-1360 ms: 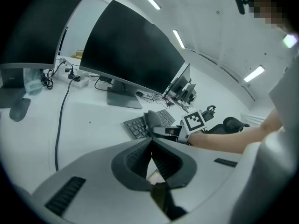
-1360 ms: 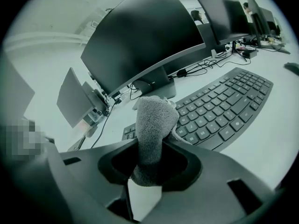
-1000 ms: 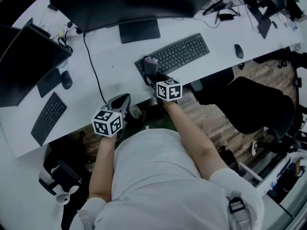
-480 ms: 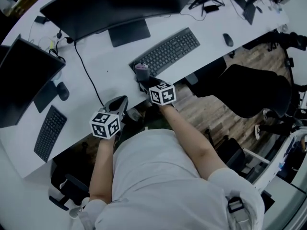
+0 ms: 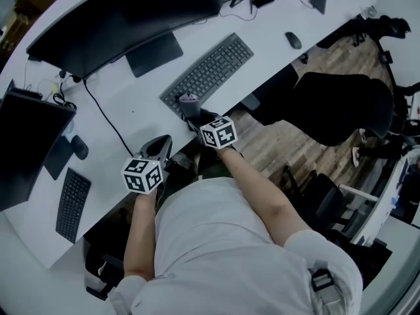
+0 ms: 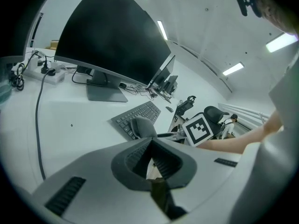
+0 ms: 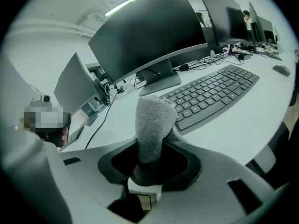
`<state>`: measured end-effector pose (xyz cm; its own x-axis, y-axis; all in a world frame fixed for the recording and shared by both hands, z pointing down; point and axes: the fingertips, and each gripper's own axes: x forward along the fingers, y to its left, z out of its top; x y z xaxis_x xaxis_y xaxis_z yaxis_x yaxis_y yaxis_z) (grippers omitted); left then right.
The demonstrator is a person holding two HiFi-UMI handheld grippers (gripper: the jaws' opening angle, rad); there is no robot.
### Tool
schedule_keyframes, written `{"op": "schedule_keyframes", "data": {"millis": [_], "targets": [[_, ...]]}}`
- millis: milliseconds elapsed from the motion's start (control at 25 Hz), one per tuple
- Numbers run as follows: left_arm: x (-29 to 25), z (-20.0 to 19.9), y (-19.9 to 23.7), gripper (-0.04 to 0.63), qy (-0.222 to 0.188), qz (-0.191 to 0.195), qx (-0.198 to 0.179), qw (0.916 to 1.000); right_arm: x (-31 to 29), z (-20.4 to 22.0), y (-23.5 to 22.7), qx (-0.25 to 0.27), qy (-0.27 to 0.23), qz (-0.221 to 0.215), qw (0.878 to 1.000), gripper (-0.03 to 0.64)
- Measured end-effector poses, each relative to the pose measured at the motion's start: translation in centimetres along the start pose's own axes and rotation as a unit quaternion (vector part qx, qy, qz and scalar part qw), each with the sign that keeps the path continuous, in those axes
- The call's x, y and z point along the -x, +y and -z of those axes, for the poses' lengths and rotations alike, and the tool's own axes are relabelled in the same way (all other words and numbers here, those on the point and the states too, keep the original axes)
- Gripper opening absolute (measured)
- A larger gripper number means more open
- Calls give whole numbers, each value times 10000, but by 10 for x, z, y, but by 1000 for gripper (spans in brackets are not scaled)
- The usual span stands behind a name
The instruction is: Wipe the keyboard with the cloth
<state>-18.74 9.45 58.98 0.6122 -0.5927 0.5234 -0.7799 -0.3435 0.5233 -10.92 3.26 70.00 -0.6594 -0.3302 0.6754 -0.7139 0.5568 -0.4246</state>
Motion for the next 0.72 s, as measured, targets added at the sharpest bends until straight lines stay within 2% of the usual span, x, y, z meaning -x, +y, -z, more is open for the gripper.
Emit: {"op": "schedule_keyframes", "data": {"millis": [240, 720], "targets": [[-24, -7, -13, 2, 164, 59, -87, 9998, 14, -6, -38, -152, -63, 144, 9998, 143], [-77, -34, -40, 2, 278, -42, -115, 9995, 30, -40, -113, -433, -55, 87, 9990, 144]]}}
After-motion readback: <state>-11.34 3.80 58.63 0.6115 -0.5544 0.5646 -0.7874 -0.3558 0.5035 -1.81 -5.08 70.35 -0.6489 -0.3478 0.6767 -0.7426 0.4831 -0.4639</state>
